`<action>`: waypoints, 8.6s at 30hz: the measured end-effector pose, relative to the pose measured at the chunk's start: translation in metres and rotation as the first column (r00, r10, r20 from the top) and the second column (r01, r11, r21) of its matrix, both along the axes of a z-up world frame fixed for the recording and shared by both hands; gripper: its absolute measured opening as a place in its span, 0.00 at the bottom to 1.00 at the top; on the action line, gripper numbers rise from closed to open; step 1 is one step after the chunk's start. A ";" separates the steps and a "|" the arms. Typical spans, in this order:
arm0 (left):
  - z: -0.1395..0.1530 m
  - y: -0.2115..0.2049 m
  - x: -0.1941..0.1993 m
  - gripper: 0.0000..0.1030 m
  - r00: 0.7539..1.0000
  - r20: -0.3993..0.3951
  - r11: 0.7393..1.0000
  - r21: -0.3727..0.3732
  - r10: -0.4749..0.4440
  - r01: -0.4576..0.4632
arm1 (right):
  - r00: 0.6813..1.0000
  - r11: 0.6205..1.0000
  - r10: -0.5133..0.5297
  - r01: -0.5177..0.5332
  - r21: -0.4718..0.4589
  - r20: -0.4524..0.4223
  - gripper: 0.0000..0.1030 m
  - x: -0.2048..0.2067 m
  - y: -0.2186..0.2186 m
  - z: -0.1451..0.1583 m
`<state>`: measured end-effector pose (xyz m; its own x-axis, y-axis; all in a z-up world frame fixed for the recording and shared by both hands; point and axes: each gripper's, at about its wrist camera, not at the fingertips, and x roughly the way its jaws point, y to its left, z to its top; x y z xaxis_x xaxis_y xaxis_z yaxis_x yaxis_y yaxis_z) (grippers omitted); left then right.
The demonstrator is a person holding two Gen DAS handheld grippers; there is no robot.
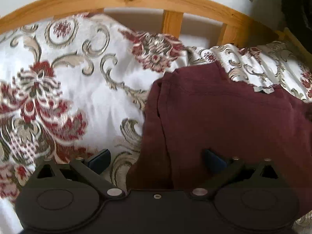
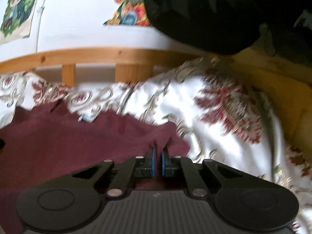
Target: Fold small clothes
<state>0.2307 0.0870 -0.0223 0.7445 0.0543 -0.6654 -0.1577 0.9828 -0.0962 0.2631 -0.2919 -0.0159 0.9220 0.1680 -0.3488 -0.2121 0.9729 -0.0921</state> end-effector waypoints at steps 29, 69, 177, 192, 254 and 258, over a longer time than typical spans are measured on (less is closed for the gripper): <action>-0.022 0.008 -0.010 1.00 1.000 0.010 1.000 0.005 0.015 -0.015 | 0.992 0.994 -0.092 0.085 -0.074 -0.089 0.27 0.009 0.001 -0.033; -0.027 0.006 -0.066 1.00 0.999 -0.028 0.985 -0.165 0.042 -0.047 | 0.976 0.992 0.127 -0.124 0.026 -0.176 1.00 -0.079 0.089 -0.065; 0.030 -0.157 -0.008 0.21 0.896 0.038 0.883 -0.156 -0.442 0.443 | 0.984 0.948 -0.127 0.159 0.276 -0.128 1.00 -0.018 -0.030 0.015; 0.031 -0.178 -0.039 0.87 0.832 0.093 0.823 -0.127 -0.546 0.554 | 0.986 0.928 -0.065 0.117 0.353 -0.154 1.00 -0.019 -0.028 0.011; 0.011 -0.175 -0.093 0.76 0.852 0.061 0.845 0.189 -0.519 0.501 | 0.874 0.713 0.340 0.001 0.701 -0.347 0.64 0.008 0.013 -0.038; 0.010 -0.178 -0.095 0.73 0.852 0.068 0.844 0.194 -0.520 0.500 | 0.886 0.708 0.309 0.028 0.706 -0.345 0.55 0.009 0.006 -0.038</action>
<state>0.1357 -0.0906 -0.0124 0.7662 -0.2535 -0.5904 0.3718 0.9243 0.0857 0.2717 -0.2860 -0.0535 0.6602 0.6254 -0.4159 -0.2033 0.6818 0.7027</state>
